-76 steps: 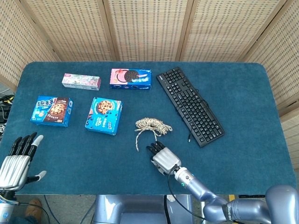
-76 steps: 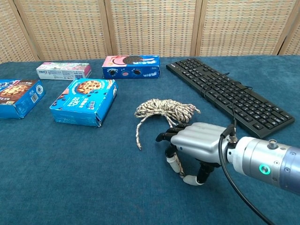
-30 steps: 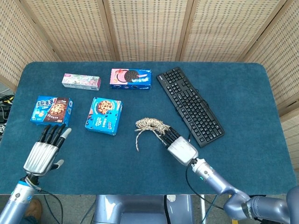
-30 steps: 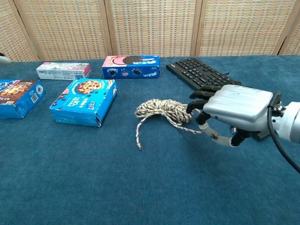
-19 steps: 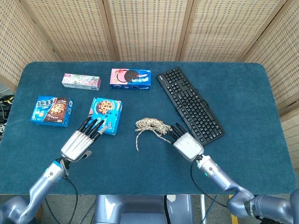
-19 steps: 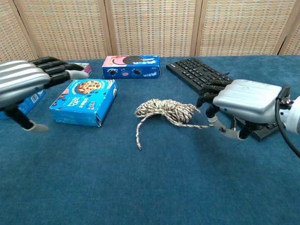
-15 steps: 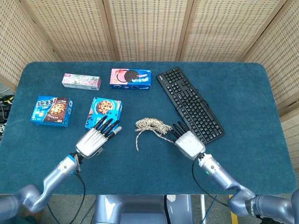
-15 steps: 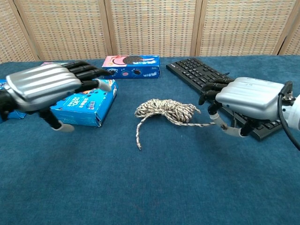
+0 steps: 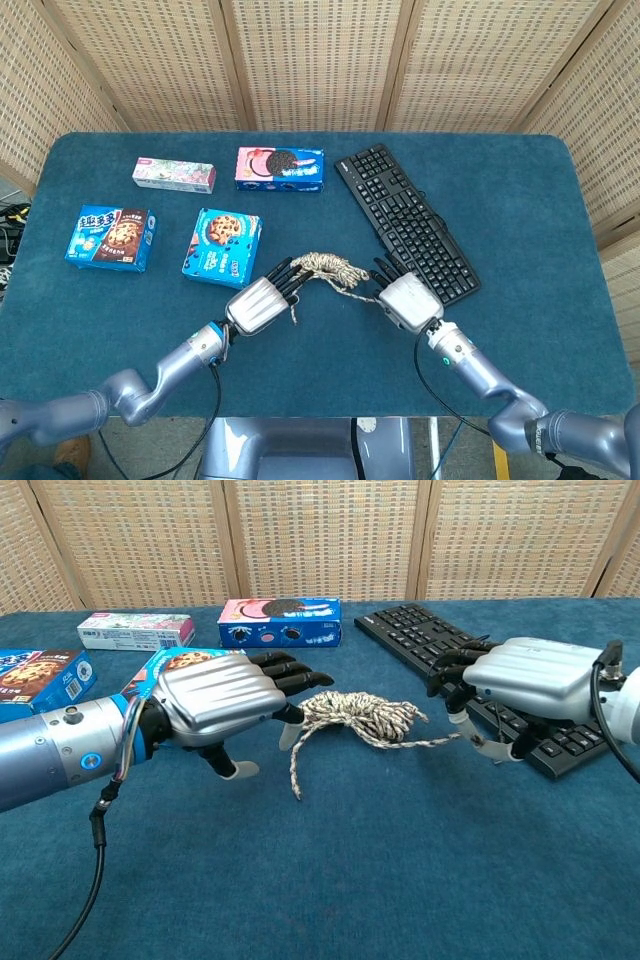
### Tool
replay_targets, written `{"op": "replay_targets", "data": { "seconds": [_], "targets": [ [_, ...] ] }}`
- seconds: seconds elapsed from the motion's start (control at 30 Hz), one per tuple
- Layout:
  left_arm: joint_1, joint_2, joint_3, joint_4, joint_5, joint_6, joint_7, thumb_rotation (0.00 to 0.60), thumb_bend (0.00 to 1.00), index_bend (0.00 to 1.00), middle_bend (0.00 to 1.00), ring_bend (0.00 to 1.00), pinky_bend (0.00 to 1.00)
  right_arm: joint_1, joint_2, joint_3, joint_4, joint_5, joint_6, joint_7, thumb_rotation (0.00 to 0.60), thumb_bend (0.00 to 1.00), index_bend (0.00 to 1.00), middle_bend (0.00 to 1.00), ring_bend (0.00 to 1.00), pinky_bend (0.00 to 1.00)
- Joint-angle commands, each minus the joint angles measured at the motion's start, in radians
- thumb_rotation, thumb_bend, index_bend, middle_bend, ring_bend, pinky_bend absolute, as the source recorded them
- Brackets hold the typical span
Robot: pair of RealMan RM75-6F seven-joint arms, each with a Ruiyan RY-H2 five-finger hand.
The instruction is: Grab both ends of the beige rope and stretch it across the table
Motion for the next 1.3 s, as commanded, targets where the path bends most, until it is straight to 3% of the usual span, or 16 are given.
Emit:
{"op": "replay_targets", "data": {
  "seconds": [0.03,0.43,1.2,1.3],
  "targets": [
    [-0.015,-0.027,0.008,0.028,-0.010,-0.006,-0.002,0.600,0.29,0.47,0.00,0.00,0.00,0.002,-0.007,0.003,0.007,-0.002,-0.002,0.008,0.600,0.44,0.65,0.17,0.00,0.00],
    [-0.049,-0.106,0.026,0.110,-0.034,0.000,-0.008,0.600,0.36,0.50,0.00,0.00,0.00,0.007,-0.008,0.011,0.017,-0.002,-0.009,0.012,0.600,0.45,0.65,0.18,0.00,0.00],
    [-0.069,-0.194,0.073,0.210,-0.062,0.017,-0.021,0.600,0.36,0.50,0.00,0.00,0.00,0.001,-0.023,0.007,0.060,-0.017,-0.009,0.061,0.600,0.45,0.65,0.18,0.00,0.00],
    [-0.072,-0.203,0.075,0.217,-0.064,0.020,-0.017,0.600,0.36,0.54,0.00,0.00,0.00,-0.001,-0.025,0.006,0.065,-0.019,-0.008,0.066,0.600,0.44,0.65,0.18,0.00,0.00]
  ]
}}
